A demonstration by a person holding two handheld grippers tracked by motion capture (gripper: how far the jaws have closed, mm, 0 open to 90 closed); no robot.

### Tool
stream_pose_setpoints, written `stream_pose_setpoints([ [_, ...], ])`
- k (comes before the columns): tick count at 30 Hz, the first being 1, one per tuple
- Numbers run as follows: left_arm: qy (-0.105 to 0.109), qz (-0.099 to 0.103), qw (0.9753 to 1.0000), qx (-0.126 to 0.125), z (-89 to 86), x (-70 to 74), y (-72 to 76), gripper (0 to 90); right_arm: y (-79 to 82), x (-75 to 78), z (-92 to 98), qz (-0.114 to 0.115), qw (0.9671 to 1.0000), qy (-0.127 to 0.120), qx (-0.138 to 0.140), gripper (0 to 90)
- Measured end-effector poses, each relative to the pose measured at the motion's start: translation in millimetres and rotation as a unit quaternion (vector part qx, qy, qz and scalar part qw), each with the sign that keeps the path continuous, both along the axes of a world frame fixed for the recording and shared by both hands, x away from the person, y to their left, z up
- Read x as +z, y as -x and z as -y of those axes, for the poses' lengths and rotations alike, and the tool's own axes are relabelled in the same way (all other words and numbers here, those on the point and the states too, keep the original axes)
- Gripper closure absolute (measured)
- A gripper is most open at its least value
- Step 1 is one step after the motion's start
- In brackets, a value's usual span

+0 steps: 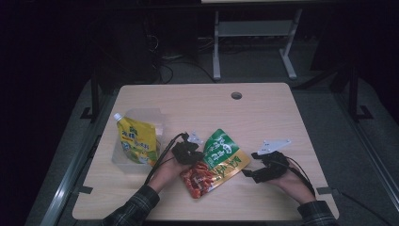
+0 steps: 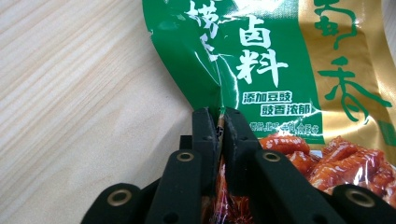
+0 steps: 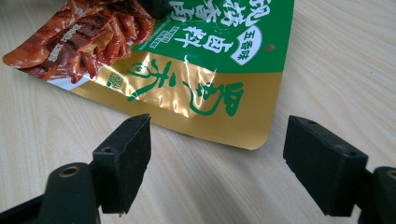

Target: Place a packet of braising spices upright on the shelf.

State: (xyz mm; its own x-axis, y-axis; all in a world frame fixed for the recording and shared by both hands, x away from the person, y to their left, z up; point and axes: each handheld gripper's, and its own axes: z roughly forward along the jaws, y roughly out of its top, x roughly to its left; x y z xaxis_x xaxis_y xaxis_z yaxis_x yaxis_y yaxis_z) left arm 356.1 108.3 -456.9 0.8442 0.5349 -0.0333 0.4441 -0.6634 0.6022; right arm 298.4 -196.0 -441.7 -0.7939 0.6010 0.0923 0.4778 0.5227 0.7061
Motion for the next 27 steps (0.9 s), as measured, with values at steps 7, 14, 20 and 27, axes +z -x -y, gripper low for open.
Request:
stream_pose_setpoints([
  [7, 0.054, -0.015, 0.9981, 0.025, -7.7, 3.6, 1.2, 89.6, -0.1, 1.3, 2.8, -0.001, 0.9998, -0.009, -0.016, 18.1],
  [14, 0.089, 0.018, 0.9951, 0.038, -9.6, 28.6, 12.7, 89.7, 5.2, 4.1, 6.7, -0.006, 0.9992, -0.031, -0.025, 16.1],
  [20, 0.121, 0.035, 0.9915, 0.035, -13.8, 47.5, 21.5, 89.8, 7.1, 4.5, 6.4, -0.018, 0.9975, -0.066, -0.019, 15.9],
  [27, 0.164, 0.045, 0.9849, 0.034, -16.6, 67.7, 28.8, 89.8, -1.9, 5.0, -6.7, -0.014, 0.9961, -0.087, -0.007, 19.6],
])
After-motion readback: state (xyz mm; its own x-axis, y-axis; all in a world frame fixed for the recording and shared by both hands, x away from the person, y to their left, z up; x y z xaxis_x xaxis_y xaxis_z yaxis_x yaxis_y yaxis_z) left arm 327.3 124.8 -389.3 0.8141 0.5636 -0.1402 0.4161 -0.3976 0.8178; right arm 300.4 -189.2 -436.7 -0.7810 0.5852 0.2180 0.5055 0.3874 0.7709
